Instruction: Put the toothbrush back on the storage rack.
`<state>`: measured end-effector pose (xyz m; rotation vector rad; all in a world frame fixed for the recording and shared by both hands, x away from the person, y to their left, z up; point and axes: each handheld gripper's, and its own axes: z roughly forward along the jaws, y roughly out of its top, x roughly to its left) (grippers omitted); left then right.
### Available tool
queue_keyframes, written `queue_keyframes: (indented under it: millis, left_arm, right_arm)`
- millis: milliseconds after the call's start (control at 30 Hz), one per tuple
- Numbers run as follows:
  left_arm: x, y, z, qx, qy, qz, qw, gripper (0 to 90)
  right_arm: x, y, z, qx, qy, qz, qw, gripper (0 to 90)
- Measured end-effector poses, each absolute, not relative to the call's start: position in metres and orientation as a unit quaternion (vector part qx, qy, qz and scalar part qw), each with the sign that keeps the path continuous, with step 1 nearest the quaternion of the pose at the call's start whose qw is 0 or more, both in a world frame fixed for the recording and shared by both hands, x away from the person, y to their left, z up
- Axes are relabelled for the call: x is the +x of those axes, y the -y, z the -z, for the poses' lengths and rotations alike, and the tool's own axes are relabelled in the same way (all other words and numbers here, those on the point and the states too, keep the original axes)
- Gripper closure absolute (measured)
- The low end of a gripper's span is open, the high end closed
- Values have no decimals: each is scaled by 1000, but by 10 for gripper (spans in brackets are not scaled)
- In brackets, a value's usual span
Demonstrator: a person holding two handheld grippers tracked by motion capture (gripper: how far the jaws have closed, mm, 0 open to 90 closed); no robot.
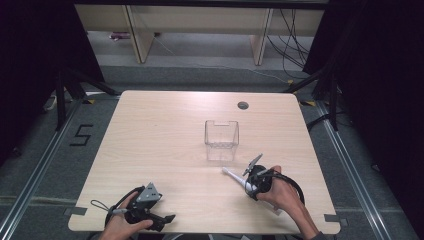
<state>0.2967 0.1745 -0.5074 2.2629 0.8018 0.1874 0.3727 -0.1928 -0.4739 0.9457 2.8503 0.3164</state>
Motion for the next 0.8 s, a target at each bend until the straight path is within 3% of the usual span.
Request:
queue_keyframes:
  millis: [800]
  left_arm:
    - [297, -175, 508, 877, -313, -75, 358, 149]
  right_arm:
    - [387, 181, 474, 277, -959, -47, 30, 658]
